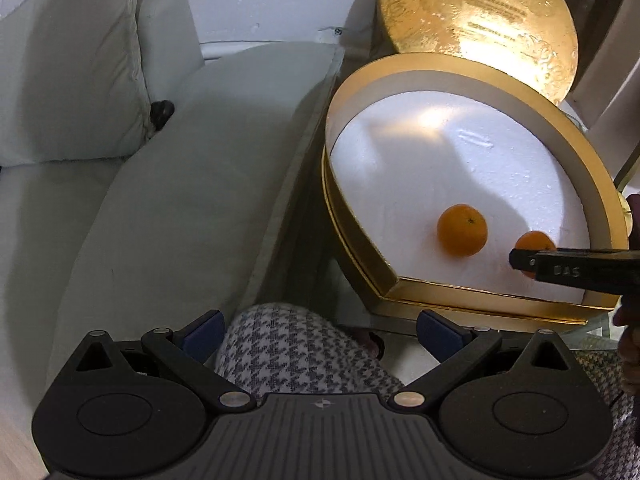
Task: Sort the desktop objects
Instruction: 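Carry the mandarin into the gold box and release it beside the first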
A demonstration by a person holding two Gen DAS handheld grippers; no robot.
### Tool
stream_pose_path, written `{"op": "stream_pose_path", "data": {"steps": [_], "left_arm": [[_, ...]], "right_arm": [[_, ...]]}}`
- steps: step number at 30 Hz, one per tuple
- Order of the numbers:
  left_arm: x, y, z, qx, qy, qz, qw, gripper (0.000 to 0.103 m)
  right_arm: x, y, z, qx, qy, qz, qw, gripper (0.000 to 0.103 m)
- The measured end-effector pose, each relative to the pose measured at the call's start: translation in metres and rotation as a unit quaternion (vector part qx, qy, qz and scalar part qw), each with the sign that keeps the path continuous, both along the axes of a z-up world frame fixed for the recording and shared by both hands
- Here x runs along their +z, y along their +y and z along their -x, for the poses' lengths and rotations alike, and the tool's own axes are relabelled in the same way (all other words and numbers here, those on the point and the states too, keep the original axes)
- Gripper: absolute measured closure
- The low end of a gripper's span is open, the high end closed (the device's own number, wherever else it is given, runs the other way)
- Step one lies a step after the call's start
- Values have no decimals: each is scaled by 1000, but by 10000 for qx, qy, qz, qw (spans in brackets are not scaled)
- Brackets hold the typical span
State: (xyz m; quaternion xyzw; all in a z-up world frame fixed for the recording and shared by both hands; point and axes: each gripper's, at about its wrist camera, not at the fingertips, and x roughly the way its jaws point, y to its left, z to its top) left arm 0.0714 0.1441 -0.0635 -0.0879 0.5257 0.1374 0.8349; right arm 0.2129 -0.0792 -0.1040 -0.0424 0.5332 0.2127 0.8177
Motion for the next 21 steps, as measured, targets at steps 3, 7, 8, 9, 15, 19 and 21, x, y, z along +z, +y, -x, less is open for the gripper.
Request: {"op": "stream_pose_path", "data": {"steps": [3,7,8,9,15,19,21], "left_arm": [[0,1,-1,-3,-6,24,10000,1],[-2,0,1,-18,0,18,10000,1],[-1,-2,2,-26,-8,9,10000,1],[-1,-3,4,-32,-23,-1,10000,1],[13,-14,13,-109,-185,-106,9997,1],[26,-26,22,-220,-340,-180,9990,1],[32,-33,27,-296,-407,-234,9985,1]], "right_arm": [[-13,6,-4,-2,90,146,9999,56],[-17,4,-3,6,80,137,9999,54],[-17,3,-3,15,99,118,9999,50],[-17,2,-3,18,115,105,9999,49],[4,-7,6,-83,-106,-7,9999,42],[29,-24,20,-205,-327,-218,9990,42],[42,-38,30,-303,-429,-362,9980,41]]}}
